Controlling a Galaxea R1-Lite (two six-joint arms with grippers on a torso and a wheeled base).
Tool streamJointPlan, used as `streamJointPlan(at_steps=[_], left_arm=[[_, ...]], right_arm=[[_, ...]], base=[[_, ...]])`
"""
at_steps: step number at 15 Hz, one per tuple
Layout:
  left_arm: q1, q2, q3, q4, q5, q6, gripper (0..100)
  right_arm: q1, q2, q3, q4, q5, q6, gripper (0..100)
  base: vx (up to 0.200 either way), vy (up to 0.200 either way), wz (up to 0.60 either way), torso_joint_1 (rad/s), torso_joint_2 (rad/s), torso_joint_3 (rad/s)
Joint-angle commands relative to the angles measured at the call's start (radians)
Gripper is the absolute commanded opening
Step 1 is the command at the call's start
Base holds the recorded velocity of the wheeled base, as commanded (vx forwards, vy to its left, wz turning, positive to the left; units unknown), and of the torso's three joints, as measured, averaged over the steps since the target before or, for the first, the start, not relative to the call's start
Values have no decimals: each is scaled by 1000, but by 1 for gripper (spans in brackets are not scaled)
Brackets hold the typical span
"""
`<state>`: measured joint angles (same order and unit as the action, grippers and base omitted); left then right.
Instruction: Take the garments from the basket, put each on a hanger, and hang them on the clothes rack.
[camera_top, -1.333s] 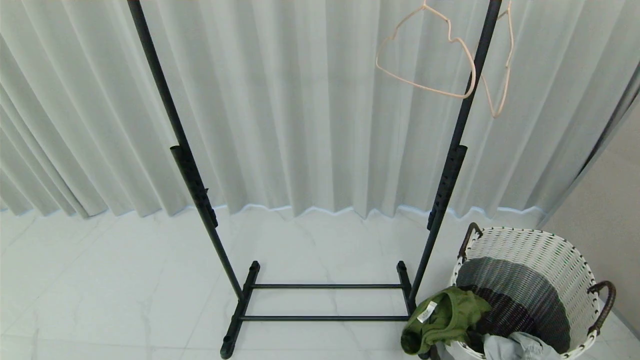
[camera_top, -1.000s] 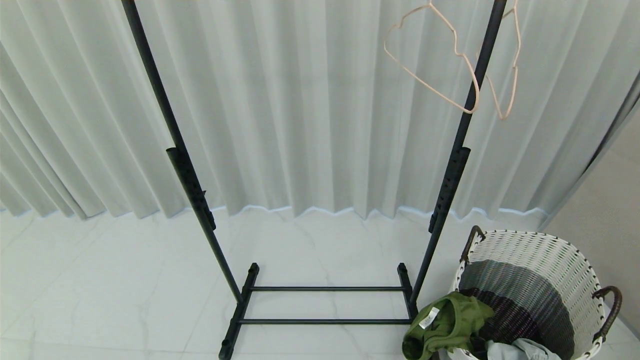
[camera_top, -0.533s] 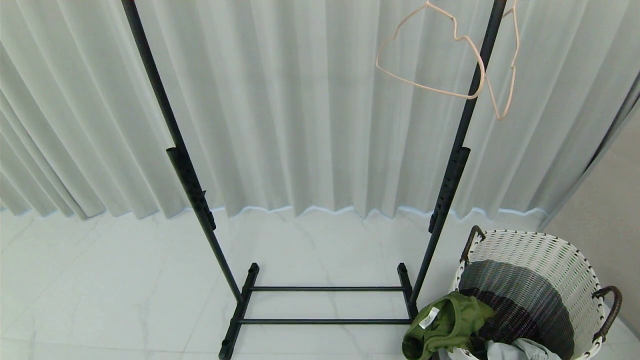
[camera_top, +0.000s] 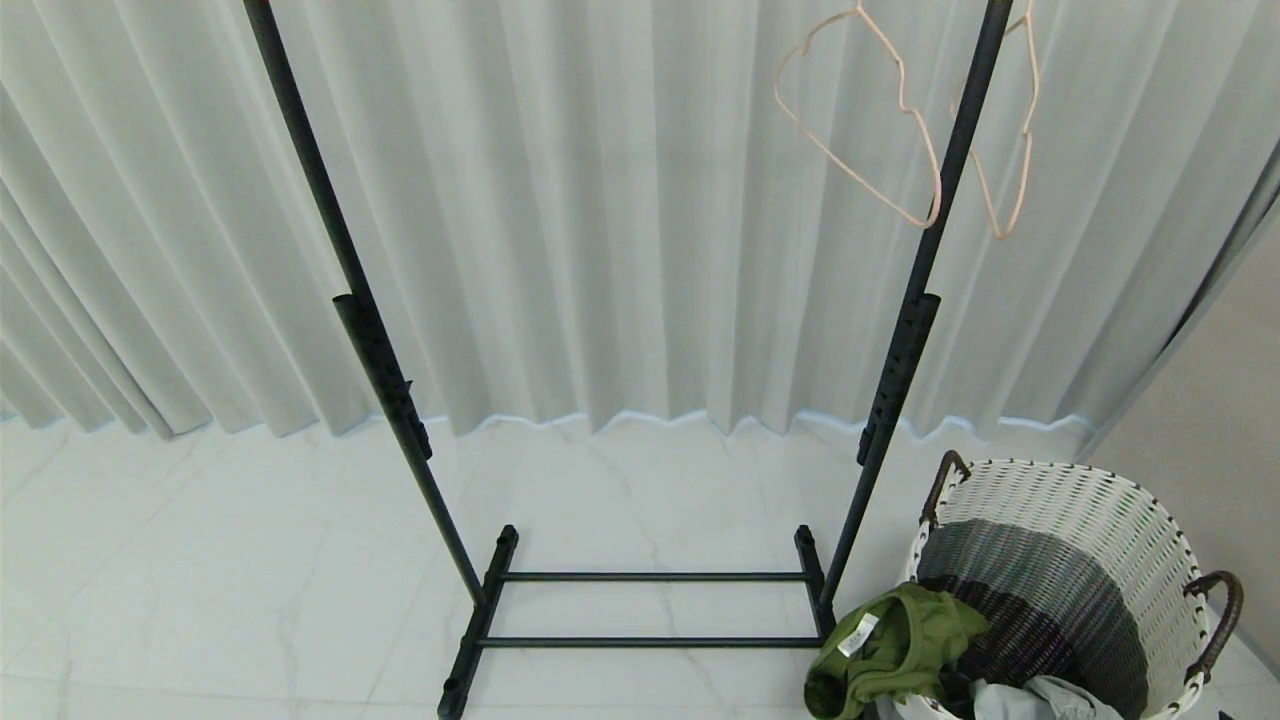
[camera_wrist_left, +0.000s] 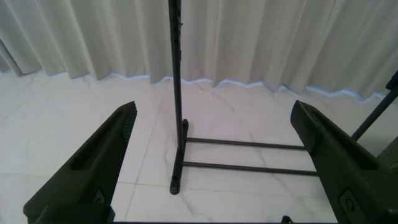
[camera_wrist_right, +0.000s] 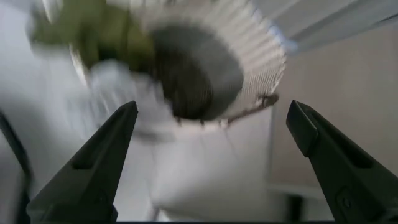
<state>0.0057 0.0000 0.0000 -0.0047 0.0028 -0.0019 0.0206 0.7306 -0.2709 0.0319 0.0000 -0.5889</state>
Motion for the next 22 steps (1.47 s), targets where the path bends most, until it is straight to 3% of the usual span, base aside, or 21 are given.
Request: streamJointPlan(at_steps=[1, 4, 8, 12, 15, 18, 20, 22], left_arm=[[0, 0, 0, 0, 0, -1, 100], [0, 0, 0, 0, 0, -1, 100], [0, 0, 0, 0, 0, -1, 100], [0, 0, 0, 0, 0, 0, 100], [0, 0, 0, 0, 0, -1, 100], [0, 0, 0, 0, 0, 0, 100], [0, 0, 0, 0, 0, 0, 100], [0, 0, 0, 0, 0, -1, 100]], right_arm=[[-16, 345, -5, -14, -29, -187, 100], [48, 466, 7, -27, -9, -187, 100], [125, 605, 41, -167, -8, -186, 100], [137, 659, 70, -179, -5, -184, 100], [160, 782, 87, -296, -6, -98, 100], [196, 868, 136, -463, -41, -55, 100], [196, 885, 157, -501, -107, -52, 100], [191, 888, 153, -509, -121, -37, 100]], base=[[0, 0, 0, 0, 0, 0], [0, 0, 0, 0, 0, 0], [0, 0, 0, 0, 0, 0], [0, 0, 0, 0, 0, 0], [0, 0, 0, 0, 0, 0], [0, 0, 0, 0, 0, 0], [0, 0, 0, 0, 0, 0], [0, 0, 0, 0, 0, 0]])
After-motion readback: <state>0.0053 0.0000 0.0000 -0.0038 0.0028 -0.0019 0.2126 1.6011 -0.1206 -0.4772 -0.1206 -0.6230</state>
